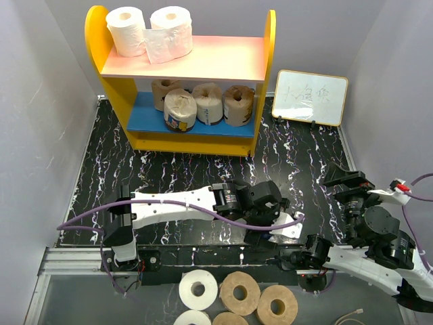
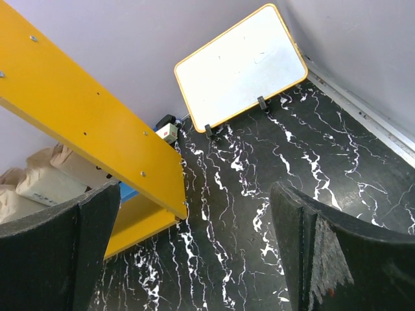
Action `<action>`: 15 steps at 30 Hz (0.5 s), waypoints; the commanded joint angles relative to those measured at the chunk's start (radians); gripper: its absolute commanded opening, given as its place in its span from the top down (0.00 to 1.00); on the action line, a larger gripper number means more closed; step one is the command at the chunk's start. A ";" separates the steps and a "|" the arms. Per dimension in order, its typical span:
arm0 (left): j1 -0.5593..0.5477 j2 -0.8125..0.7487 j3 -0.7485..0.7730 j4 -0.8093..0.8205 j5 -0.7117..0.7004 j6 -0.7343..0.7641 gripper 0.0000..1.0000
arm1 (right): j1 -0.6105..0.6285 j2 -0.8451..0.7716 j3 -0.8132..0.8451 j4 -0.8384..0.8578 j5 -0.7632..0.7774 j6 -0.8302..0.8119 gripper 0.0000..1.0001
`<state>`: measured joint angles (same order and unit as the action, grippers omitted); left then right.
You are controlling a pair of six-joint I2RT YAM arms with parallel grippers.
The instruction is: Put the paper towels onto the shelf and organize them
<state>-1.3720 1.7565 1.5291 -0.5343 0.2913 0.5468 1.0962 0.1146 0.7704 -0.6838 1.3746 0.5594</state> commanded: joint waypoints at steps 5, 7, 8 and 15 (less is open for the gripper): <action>-0.012 0.002 -0.070 0.097 -0.215 0.050 0.02 | 0.066 0.017 -0.002 0.017 0.058 0.028 0.01; -0.016 0.009 -0.083 0.119 -0.258 0.060 0.03 | 0.069 0.011 -0.002 0.017 0.058 0.028 0.01; -0.015 0.011 -0.090 0.128 -0.278 0.063 0.04 | 0.070 0.006 -0.002 0.017 0.058 0.029 0.02; -0.016 0.013 -0.115 0.143 -0.304 0.071 0.13 | 0.081 -0.027 -0.006 0.016 0.064 0.033 0.02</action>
<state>-1.3804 1.7920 1.4284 -0.4110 0.0231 0.6025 1.1488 0.1116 0.7685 -0.6842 1.4014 0.5781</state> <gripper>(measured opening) 0.898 0.984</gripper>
